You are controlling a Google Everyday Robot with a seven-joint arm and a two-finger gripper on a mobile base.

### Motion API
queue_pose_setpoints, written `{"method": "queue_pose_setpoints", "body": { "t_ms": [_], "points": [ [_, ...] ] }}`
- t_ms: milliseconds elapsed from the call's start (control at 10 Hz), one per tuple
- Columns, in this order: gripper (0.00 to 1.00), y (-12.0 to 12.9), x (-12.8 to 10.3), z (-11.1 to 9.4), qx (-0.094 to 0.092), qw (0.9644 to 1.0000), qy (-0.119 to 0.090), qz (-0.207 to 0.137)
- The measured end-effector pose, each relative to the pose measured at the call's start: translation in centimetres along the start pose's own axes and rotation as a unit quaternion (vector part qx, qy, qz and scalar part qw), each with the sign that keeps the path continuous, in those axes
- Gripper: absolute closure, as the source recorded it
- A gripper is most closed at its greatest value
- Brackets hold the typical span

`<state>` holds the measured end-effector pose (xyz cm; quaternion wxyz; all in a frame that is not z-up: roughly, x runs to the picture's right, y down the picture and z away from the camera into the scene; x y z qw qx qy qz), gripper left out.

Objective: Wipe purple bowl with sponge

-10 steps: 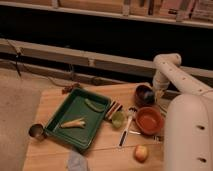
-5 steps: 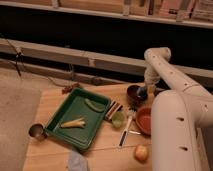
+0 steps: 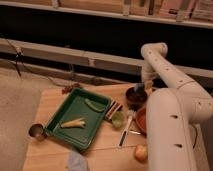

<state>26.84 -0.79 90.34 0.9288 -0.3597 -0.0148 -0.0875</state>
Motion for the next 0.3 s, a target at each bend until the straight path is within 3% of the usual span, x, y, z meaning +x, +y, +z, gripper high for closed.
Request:
{"method": "queue_pose_setpoints", "body": {
  "t_ms": [300],
  "points": [
    [1.0, -1.4, -2.6, -0.5, 0.002, 0.9998, -0.005, -0.02]
  ]
}}
